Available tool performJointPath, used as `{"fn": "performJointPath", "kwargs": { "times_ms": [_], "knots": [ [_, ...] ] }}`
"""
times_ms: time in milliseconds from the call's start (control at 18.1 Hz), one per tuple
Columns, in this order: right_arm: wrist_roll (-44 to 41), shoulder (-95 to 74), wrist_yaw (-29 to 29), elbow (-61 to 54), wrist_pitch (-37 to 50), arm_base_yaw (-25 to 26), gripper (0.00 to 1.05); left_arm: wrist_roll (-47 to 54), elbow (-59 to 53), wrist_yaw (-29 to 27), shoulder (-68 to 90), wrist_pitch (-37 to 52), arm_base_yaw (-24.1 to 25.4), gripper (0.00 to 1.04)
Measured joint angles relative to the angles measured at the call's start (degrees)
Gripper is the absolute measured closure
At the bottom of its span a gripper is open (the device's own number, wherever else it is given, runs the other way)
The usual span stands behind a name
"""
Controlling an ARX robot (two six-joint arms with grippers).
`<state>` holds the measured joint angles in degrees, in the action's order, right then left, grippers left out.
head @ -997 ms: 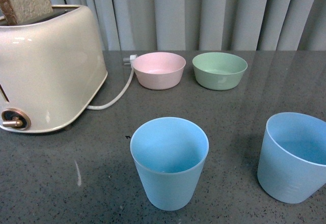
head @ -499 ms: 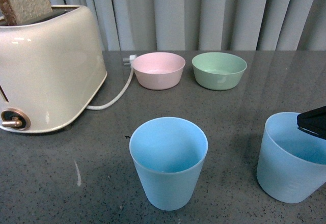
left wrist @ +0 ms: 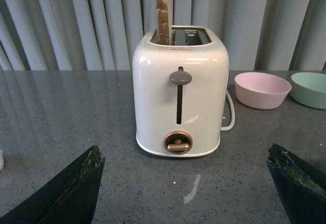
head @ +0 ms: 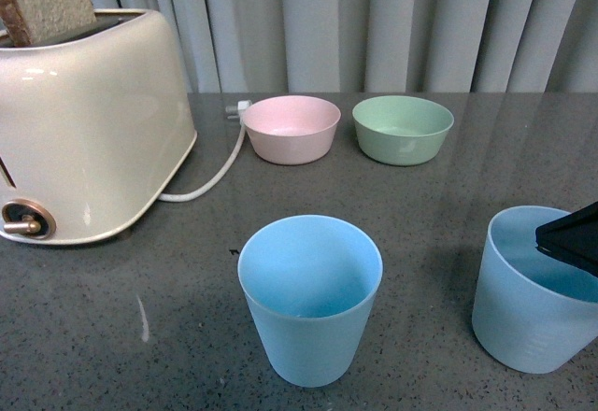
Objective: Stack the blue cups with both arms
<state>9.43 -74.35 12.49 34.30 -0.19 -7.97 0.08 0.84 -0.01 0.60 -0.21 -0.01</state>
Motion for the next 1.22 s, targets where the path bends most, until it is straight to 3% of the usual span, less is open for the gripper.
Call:
{"fn": "performJointPath", "kwargs": {
  "times_ms": [55,332,499,776,942,1219],
  "knots": [
    [0.0,0.0,-0.1,0.0,0.1,-0.1,0.14,0.0,0.0,0.0,0.0,0.0,0.0,0.07],
    [0.0,-0.1,-2.1,-0.7,0.2,-0.7,0.71,0.0,0.0,0.0,0.0,0.0,0.0,0.07],
    [0.0,0.1,-2.8,-0.7,-0.2,-0.8,0.99,0.0,0.0,0.0,0.0,0.0,0.0,0.07],
    [-0.9,3.9,-3.2,1.1,-5.0,-1.0,1.02,0.0,0.0,0.0,0.0,0.0,0.0,0.07],
    [-3.7,9.1,1.2,9.0,-9.6,-1.0,1.03,0.0,0.0,0.0,0.0,0.0,0.0,0.07],
    [-4.6,7.9,7.5,17.6,-16.9,-8.7,1.03,0.0,0.0,0.0,0.0,0.0,0.0,0.07]
  ]
}}
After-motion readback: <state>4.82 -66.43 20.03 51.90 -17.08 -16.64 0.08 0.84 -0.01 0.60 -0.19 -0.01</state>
